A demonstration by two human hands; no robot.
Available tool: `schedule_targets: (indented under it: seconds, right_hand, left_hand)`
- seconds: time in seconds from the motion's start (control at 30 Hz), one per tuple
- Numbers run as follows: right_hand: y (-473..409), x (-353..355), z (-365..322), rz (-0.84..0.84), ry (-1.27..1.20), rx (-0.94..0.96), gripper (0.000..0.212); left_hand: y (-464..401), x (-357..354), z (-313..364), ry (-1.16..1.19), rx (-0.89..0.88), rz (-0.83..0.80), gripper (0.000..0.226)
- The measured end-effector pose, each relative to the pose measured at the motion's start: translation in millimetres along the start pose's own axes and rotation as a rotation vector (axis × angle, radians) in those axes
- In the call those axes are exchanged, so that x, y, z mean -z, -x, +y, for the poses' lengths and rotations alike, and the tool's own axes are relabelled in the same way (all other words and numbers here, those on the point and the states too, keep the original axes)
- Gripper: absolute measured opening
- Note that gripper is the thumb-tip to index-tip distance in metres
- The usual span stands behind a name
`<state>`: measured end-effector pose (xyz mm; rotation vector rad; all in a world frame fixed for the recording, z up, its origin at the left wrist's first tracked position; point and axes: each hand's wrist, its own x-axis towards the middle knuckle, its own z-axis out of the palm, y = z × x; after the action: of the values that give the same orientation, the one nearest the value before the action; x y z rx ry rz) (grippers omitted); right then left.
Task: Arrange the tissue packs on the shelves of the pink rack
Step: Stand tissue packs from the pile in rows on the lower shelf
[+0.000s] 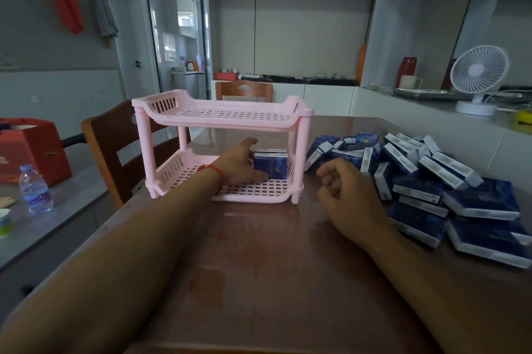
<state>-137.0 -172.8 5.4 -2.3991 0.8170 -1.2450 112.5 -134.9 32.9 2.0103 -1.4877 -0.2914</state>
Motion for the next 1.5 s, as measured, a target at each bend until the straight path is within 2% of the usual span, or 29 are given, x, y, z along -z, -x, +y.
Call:
schedule_targets:
  seconds: [0.1, 0.2, 0.3, 0.37, 0.43, 0.5, 0.57, 0.63, 0.7, 0.8, 0.9, 0.97, 1.03, 1.1, 1.17, 1.27, 1.3, 1.37, 1.43, 1.5]
  right_hand:
    - [2, 1, -2, -0.01, 0.014, 0.029, 0.022]
    - [5, 7, -7, -0.017, 0.043, 0.043, 0.022]
    - [13, 17, -15, 0.015, 0.179, 0.053, 0.016]
    - [22, 31, -20, 0.018, 0.391, 0.081, 0.012]
    - [31, 52, -21, -0.015, 0.583, 0.041, 0.02]
    - [40, 79, -10, -0.074, 0.718, -0.08, 0.034]
    - [52, 101, 6, -0.14, 0.858, -0.155, 0.048]
    - [64, 111, 17, -0.206, 0.941, -0.194, 0.055]
    - [75, 111, 23, -0.22, 0.901, -0.248, 0.051]
    - [79, 108, 28, -0.127, 0.799, -0.215, 0.043]
    - [81, 109, 21, 0.007, 0.454, -0.094, 0.036]
    - [85, 110, 14, 0.037, 0.252, -0.034, 0.03]
    - [87, 112, 10, -0.001, 0.139, -0.019, 0.035]
    - [87, 116, 10, 0.001, 0.116, -0.047, 0.045]
    - [87, 121, 14, 0.146, 0.092, -0.141, 0.045]
    - [86, 137, 23, 0.423, 0.167, -0.316, 0.024]
    - [87, 143, 29, 0.415, 0.265, -0.349, 0.019]
    - [92, 151, 42, 0.239, 0.46, -0.393, 0.023]
    - [100, 158, 48, 0.049, 0.5, -0.403, 0.034]
    - [110, 163, 50, -0.053, 0.477, -0.385, 0.042]
  left_hand:
    - [10, 3, 8, 0.036, 0.061, 0.06, 0.084]
    - [32, 2, 16, -0.039, 0.037, 0.217, 0.069]
    - [71, -8, 26, -0.194, -0.084, 0.42, 0.035]
    - [98, -19, 42, -0.312, -0.215, 0.494, 0.025]
    - [120, -30, 66, -0.324, -0.432, 0.483, 0.022]
    - [131, -43, 91, -0.332, -0.644, 0.413, 0.018]
    - [128, -59, 114, -0.324, -0.723, 0.324, 0.014]
    - [117, -76, 130, -0.24, -0.693, 0.247, 0.017]
    - [106, -91, 137, -0.148, -0.667, 0.218, 0.02]
    - [97, -107, 131, 0.002, -0.643, 0.187, 0.032]
    - [99, -108, 120, 0.08, -0.695, 0.089, 0.056]
    - [104, -107, 119, 0.156, -0.722, 0.026, 0.067]
    - [108, -107, 124, 0.25, -0.687, -0.015, 0.061]
    - [110, -107, 131, 0.315, -0.634, -0.064, 0.04]
    - [111, -106, 133, 0.334, -0.566, -0.07, 0.027]
    - [108, -103, 127, 0.292, -0.493, -0.043, 0.024]
    - [108, -101, 125, 0.284, -0.471, -0.032, 0.024]
    - [106, -99, 121, 0.282, -0.442, -0.006, 0.026]
    - [106, -97, 119, 0.269, -0.438, 0.002, 0.027]
    - [107, -96, 119, 0.228, -0.451, -0.012, 0.03]
